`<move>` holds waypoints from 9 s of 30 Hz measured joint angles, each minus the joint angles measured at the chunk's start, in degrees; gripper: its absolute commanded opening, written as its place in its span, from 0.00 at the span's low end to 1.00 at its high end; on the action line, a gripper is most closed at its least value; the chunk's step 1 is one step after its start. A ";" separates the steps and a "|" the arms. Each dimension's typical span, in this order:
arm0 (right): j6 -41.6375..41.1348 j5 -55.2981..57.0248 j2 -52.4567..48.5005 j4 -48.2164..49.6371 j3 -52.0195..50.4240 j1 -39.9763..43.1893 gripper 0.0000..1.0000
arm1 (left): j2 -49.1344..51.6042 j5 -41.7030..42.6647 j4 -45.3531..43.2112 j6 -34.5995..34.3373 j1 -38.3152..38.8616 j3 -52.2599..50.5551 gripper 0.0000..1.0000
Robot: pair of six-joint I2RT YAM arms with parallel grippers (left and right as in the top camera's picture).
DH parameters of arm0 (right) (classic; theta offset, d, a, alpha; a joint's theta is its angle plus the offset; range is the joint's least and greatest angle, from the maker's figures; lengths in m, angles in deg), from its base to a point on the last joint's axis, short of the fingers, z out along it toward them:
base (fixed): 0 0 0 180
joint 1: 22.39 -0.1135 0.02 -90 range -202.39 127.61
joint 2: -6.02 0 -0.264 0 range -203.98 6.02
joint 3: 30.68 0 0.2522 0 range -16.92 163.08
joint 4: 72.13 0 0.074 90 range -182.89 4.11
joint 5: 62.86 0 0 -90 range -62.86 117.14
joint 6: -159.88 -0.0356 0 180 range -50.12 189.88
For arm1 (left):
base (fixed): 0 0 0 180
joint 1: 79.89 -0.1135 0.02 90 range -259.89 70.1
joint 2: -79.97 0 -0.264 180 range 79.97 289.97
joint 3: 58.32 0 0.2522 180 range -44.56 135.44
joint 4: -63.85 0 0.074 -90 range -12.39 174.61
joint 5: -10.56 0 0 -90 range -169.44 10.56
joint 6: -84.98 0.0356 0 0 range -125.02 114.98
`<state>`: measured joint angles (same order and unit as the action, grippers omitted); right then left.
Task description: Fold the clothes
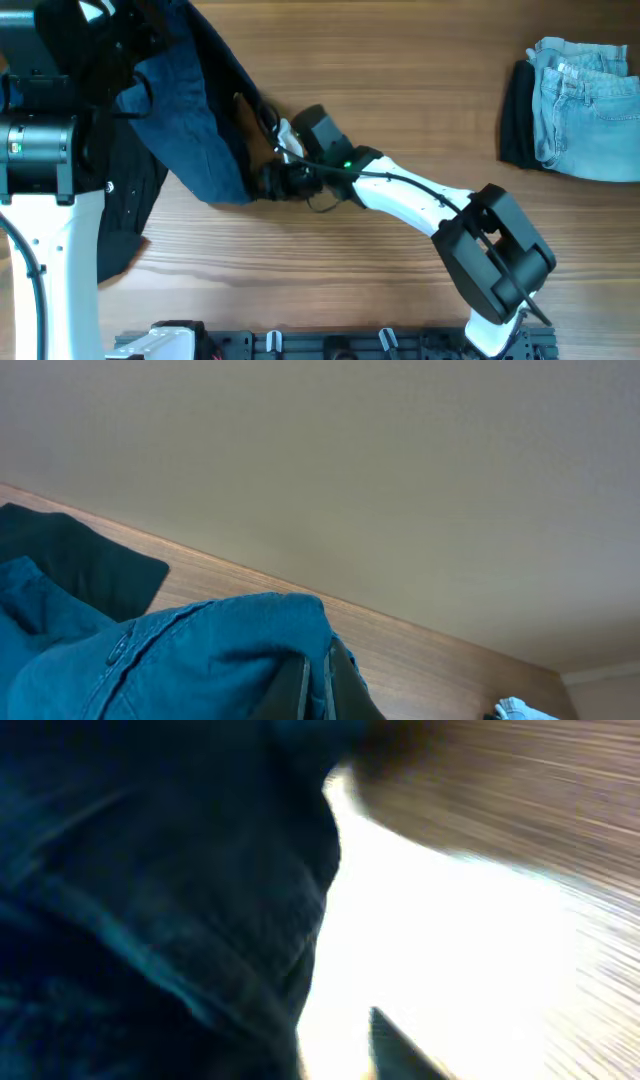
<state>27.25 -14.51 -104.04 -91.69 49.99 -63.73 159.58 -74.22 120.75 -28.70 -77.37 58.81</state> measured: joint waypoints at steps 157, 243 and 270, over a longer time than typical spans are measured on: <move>42.99 24.35 -28.94 -17.49 42.16 38.23 0.77 | 13.55 0.92 -4.46 -0.35 5.03 -32.44 1.00; 32.50 32.20 -10.34 -49.53 45.86 44.81 1.00 | 37.73 -13.27 -51.78 15.54 0.37 -25.59 1.00; 33.99 31.56 12.31 -74.16 45.86 43.36 0.97 | 12.07 -6.54 -6.10 -8.85 25.70 -51.01 0.92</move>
<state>61.23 17.05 -91.74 -165.85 95.85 -20.37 171.65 -80.76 114.65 -37.55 -51.67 7.80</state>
